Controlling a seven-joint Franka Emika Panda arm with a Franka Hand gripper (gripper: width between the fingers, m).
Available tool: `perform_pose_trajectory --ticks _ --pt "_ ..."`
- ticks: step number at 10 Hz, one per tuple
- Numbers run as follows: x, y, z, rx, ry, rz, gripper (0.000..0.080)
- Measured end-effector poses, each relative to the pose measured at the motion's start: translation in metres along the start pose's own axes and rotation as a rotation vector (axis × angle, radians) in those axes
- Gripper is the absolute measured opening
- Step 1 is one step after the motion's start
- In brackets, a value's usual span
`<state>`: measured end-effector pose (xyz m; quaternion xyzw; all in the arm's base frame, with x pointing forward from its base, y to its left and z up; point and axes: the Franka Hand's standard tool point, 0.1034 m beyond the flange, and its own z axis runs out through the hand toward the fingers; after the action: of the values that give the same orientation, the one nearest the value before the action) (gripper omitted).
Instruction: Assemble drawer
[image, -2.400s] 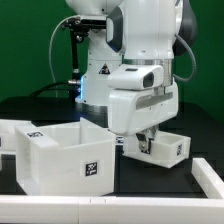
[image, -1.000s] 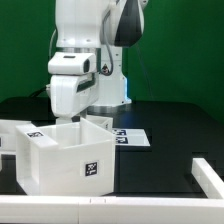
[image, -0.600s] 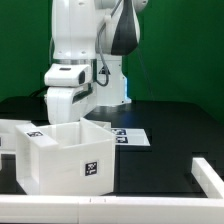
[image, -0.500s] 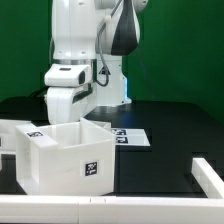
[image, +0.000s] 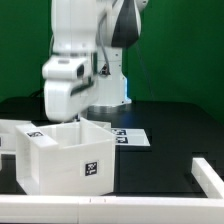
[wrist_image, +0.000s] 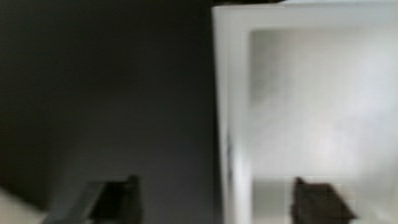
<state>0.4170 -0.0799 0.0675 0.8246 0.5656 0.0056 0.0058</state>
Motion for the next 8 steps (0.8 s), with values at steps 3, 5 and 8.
perform_pose_trajectory --ticks 3,5,8 --pt "0.017 0.039 -0.064 -0.013 -0.053 0.177 0.0643" --pt "0.018 0.042 -0.063 -0.022 -0.047 0.168 0.0648" --pt "0.018 0.052 -0.071 -0.012 -0.055 0.232 0.0649"
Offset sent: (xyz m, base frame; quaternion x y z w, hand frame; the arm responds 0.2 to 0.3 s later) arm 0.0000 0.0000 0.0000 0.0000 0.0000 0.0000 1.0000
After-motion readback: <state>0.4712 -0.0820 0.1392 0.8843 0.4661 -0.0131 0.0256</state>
